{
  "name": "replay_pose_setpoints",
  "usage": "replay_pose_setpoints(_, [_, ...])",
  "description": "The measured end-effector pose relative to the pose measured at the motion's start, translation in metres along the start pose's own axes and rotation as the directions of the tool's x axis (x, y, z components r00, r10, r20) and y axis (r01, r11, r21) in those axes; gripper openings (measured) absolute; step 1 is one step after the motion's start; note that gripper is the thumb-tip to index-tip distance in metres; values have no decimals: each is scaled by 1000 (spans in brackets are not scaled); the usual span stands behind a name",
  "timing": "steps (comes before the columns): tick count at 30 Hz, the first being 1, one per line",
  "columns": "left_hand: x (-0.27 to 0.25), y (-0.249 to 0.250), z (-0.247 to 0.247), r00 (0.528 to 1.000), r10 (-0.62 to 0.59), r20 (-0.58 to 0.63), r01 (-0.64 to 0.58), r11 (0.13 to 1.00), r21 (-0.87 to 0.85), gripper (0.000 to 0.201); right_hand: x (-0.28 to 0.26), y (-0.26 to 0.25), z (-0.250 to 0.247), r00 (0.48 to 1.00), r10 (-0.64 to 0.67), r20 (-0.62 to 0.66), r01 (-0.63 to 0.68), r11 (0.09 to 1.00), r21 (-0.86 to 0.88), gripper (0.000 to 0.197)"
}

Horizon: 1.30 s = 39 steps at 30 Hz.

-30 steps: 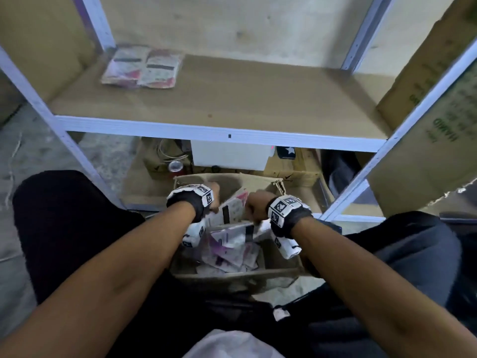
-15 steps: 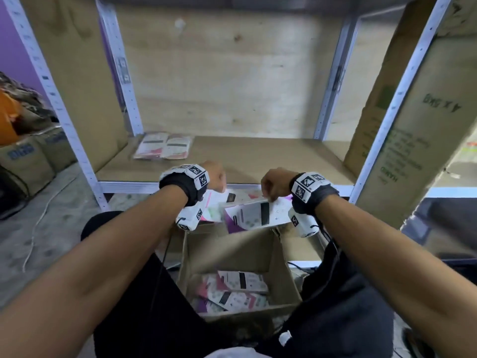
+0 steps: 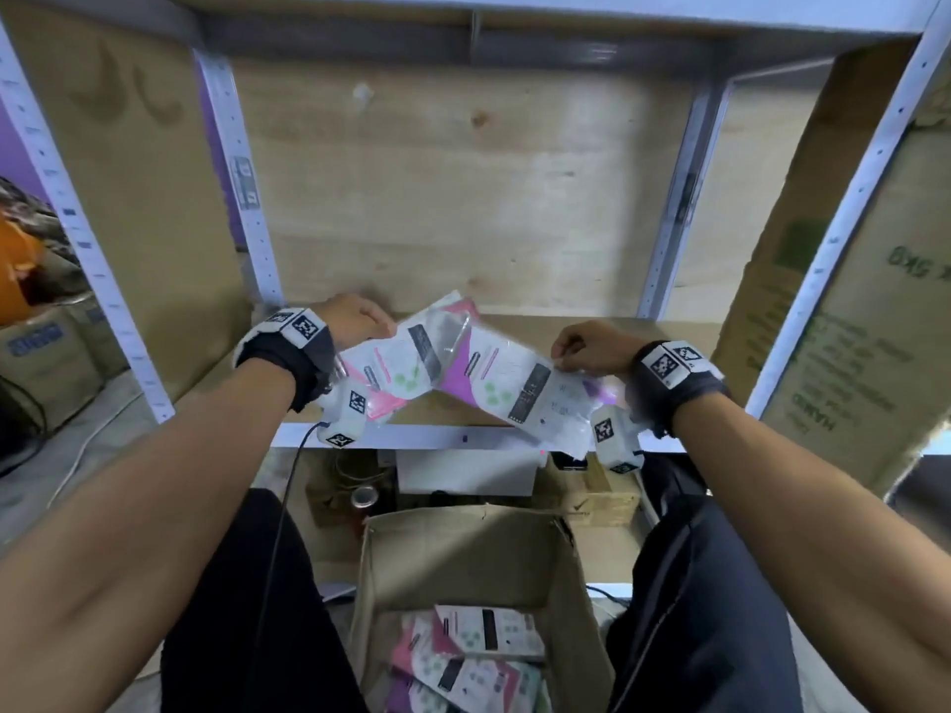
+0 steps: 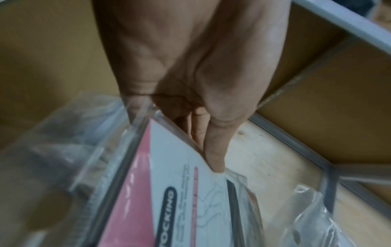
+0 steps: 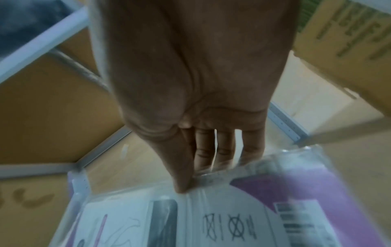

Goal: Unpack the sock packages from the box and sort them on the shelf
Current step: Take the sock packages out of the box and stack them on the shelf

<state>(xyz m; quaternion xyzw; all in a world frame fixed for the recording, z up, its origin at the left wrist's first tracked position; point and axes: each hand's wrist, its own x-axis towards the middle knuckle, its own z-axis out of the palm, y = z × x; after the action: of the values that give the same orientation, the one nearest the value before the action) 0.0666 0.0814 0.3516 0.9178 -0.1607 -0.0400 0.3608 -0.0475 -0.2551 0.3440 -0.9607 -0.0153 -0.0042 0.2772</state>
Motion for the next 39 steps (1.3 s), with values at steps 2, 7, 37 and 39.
replay_pose_setpoints(2, [14,-20,-1,996,-68,-58,61,991,-122,23,16,4,6,998,68,-7,-66,987,144,18])
replay_pose_setpoints(7, [50,-67,2,958,-211,-193,116,904,-411,33,69,4,28,986,158,46,-161,874,458,12])
replay_pose_setpoints(37, [172,-223,-50,834,-475,-280,460,879,-123,47,319,-113,199,964,193,183,-265,632,728,18])
replay_pose_setpoints(39, [160,-212,-51,845,-462,-270,460,885,-74,50,307,-112,188,969,170,177,-244,739,628,11])
